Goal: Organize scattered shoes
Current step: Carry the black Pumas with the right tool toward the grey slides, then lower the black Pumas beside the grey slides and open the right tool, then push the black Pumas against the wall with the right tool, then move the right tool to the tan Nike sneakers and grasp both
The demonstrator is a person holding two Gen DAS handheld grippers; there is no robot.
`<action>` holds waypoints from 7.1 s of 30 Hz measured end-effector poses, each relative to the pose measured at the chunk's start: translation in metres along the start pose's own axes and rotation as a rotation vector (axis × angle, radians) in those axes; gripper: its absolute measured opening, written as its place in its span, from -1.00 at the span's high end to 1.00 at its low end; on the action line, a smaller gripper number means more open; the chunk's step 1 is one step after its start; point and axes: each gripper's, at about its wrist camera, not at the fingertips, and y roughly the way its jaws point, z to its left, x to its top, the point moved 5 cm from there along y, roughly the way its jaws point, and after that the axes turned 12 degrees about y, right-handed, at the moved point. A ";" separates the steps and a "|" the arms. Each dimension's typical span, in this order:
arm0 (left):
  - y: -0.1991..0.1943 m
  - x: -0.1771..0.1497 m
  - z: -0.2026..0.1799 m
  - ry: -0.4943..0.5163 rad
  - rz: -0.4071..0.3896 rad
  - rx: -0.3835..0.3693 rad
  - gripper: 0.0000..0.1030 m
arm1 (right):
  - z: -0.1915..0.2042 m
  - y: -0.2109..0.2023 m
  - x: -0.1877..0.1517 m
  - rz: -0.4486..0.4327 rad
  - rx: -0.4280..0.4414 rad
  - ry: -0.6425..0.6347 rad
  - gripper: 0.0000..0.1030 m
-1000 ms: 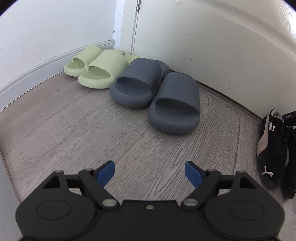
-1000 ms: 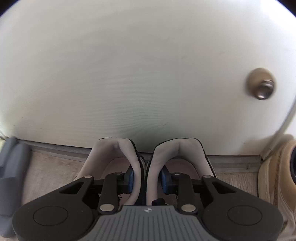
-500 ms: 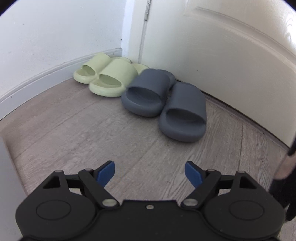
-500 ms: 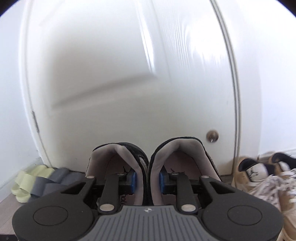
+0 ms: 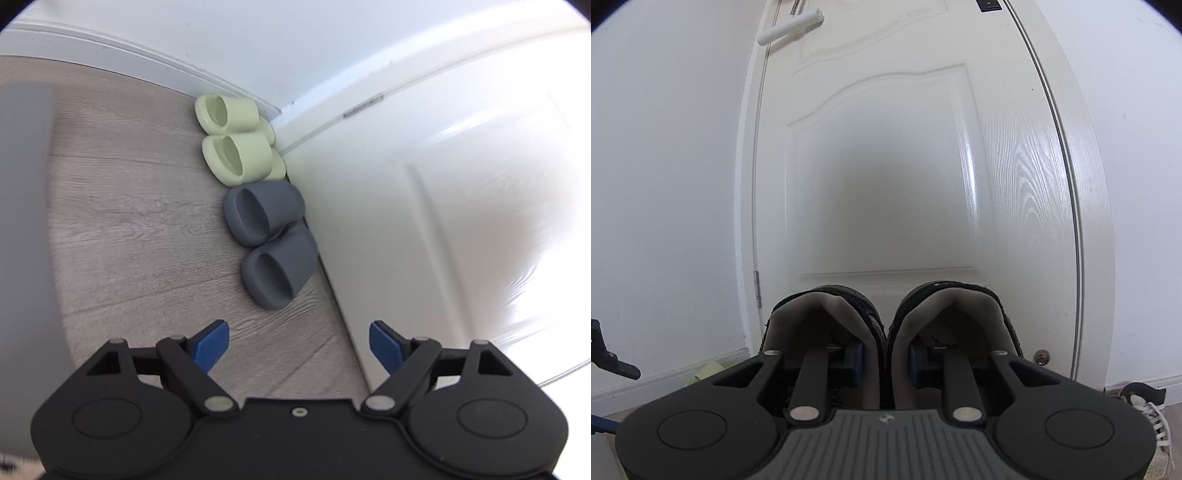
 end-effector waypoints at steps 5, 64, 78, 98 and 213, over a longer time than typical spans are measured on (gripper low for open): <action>-0.062 0.009 -0.004 -0.086 -0.055 0.025 -0.62 | 0.011 -0.021 -0.006 0.052 0.069 0.069 0.50; 0.018 0.093 0.187 0.330 -0.160 0.681 -0.60 | 0.283 0.290 -0.208 0.947 0.328 -0.077 -0.26; 0.019 0.093 0.193 0.250 -0.139 0.614 -0.60 | 0.181 0.186 -0.254 1.044 0.368 -0.071 0.18; 0.010 0.101 0.203 0.208 -0.166 0.609 -0.61 | 0.289 0.120 -0.268 1.041 0.632 -0.313 0.54; 0.064 0.023 0.086 0.559 -0.072 0.453 -0.61 | 0.117 0.142 -0.185 0.814 0.202 0.023 0.83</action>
